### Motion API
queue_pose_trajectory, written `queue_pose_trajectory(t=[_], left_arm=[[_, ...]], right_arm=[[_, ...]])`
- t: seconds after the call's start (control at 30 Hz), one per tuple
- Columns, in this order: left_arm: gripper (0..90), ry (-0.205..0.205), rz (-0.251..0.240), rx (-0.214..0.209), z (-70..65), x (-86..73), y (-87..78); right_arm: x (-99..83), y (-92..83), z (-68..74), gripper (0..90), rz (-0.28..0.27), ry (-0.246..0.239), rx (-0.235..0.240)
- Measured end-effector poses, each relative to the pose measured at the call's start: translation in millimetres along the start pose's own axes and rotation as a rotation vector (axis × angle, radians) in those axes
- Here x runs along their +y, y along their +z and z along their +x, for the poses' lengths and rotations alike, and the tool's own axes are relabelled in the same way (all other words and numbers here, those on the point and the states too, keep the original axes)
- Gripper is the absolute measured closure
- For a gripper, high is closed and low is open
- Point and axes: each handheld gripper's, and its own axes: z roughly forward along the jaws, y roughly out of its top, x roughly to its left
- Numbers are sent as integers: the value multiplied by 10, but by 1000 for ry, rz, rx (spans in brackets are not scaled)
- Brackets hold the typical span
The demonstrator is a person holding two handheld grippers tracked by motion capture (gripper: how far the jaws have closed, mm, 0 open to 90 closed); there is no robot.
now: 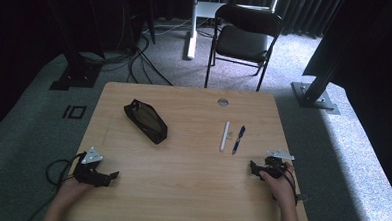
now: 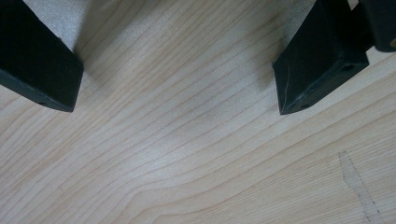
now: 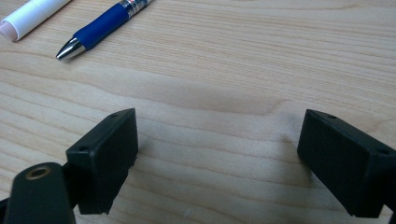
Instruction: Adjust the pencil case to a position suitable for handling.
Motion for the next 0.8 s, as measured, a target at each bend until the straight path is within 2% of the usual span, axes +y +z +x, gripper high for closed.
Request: queue_pose_trajectory(t=[0.27, 0.53, 0.6, 0.8], left_arm=[[16, 0, 0, -1, 0, 0, 1], [16, -1, 0, -1, -2, 0, 1], [16, 0, 0, -1, -1, 0, 1], [16, 0, 0, -1, -1, 0, 1]], right_arm=[[3, 3, 3, 118, -1, -14, 12], [39, 32, 59, 137, -6, 4, 11], [73, 38, 94, 136, -12, 7, 23], [245, 30, 261, 134, -42, -31, 65]])
